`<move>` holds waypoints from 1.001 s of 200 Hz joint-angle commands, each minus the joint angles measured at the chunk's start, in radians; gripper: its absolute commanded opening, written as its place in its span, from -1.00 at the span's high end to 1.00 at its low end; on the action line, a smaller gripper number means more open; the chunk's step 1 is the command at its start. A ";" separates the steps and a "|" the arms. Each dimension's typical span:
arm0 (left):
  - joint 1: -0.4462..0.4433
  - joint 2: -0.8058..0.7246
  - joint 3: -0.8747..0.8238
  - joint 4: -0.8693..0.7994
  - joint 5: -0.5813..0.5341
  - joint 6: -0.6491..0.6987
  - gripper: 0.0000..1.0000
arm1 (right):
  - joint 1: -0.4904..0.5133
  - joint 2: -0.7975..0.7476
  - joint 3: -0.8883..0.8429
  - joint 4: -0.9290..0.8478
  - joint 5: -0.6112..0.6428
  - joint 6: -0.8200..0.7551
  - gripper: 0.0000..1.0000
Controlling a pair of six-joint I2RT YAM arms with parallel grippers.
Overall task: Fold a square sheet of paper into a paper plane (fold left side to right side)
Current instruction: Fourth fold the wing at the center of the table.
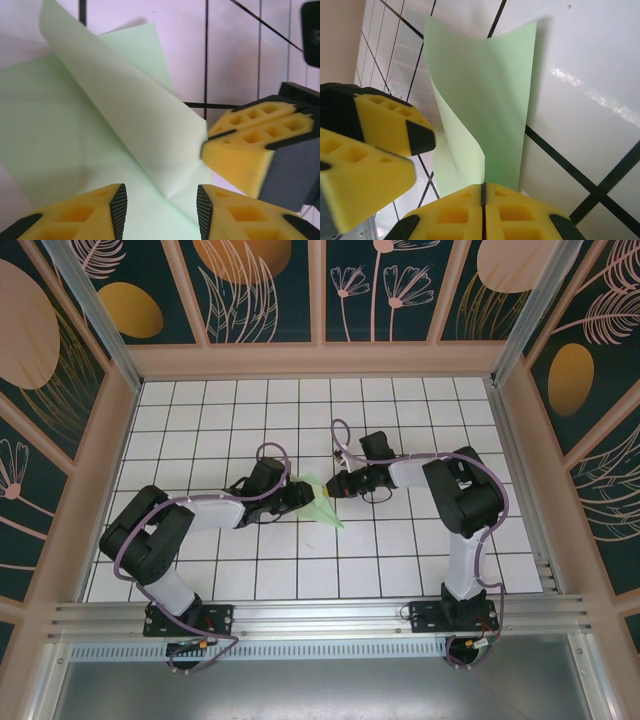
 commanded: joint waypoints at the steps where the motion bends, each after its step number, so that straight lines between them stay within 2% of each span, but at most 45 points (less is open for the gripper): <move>1: 0.012 0.038 0.012 -0.040 -0.020 0.025 0.11 | 0.009 0.005 0.009 -0.015 0.006 -0.026 0.80; 122: 0.024 0.199 0.143 -0.101 -0.021 0.139 0.16 | 0.008 -0.028 -0.018 0.004 0.003 -0.003 0.79; 200: 0.030 0.184 0.159 -0.139 -0.036 0.163 0.16 | -0.006 -0.054 -0.023 -0.017 0.034 -0.009 0.78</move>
